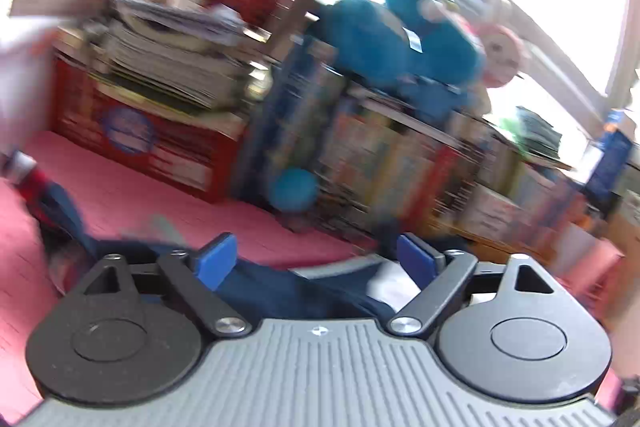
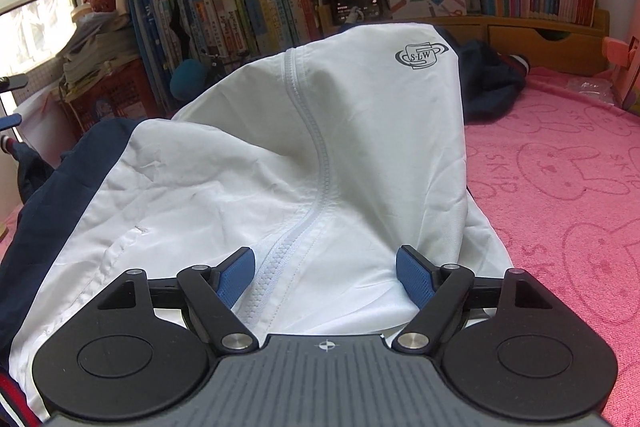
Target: Fold clothes
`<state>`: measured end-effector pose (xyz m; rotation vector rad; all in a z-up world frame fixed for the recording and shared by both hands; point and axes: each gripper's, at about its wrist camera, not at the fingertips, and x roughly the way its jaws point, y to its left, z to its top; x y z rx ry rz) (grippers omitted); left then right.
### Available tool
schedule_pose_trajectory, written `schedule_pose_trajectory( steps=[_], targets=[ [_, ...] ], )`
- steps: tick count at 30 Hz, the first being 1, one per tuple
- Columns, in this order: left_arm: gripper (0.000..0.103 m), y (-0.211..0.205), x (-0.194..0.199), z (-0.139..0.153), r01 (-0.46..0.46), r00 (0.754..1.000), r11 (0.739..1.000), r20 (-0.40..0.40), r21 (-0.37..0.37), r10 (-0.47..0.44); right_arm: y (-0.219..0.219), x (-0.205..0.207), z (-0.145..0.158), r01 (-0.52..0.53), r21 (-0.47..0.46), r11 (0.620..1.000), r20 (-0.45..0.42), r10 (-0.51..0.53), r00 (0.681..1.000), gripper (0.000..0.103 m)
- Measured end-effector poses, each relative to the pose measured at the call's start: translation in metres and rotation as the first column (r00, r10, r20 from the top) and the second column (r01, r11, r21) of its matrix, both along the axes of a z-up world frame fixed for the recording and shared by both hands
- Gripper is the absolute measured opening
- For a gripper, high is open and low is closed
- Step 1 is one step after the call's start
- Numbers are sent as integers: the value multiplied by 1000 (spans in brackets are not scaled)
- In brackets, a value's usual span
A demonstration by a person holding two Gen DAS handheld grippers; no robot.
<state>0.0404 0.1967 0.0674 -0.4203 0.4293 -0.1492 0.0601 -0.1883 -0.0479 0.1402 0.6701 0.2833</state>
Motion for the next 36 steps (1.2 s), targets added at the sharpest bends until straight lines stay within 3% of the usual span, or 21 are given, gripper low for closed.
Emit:
schedule_pose_trajectory(
  steps=[2,4,8,10,11,13,16,18,20,26,31,32,33,34,36],
  targets=[
    [91,-29,3,-12,90,993,996,-69,-23,-91,0,0,0,-1,3,1000,0,1,1000,79],
    [91,-55,12,-27,123,983,992,-135,-6,-122,-1,0,0,-2,7,1000,1,2,1000,79],
    [88,-85,46,-56,64,975,996,-217,67,-48,-6,-11,8,28,30,999,51,-30,998,80],
    [44,-91,63,-66,41,967,996,-256,84,-19,-19,-27,16,49,84,995,101,-58,993,86],
    [8,-89,67,-67,32,965,996,-262,80,-10,-28,-34,19,71,103,992,117,-83,990,92],
    [5,-82,68,-67,15,968,998,-250,64,2,-46,-49,26,128,131,983,139,-146,979,96],
    [3,-54,50,-49,-74,982,990,-167,116,93,-75,-67,30,216,115,970,144,-232,962,97],
    [4,-26,42,-44,-130,978,986,-153,102,145,-93,-74,27,264,104,959,124,-276,953,98],
    [4,-5,35,-46,-192,964,971,-160,139,213,-106,-75,21,283,115,952,89,-293,952,98],
    [9,25,32,-80,-260,920,953,-261,155,294,-88,-51,3,163,248,955,-21,-163,986,98],
    [10,20,36,-95,-244,911,946,-284,214,299,-41,-23,3,68,185,980,-39,-62,997,98],
    [10,19,35,-96,-243,912,945,-281,220,300,-42,-26,8,58,210,976,-32,-52,998,77],
    [10,18,34,-95,-242,914,944,-274,225,300,-44,-29,13,47,236,971,-25,-43,999,39],
    [10,19,31,-92,-242,918,945,-265,219,297,-46,-32,18,37,261,965,-17,-33,999,20],
    [9,23,22,-84,-244,927,952,-245,184,285,-50,-37,28,15,310,951,-1,-15,1000,8]
  ],
)
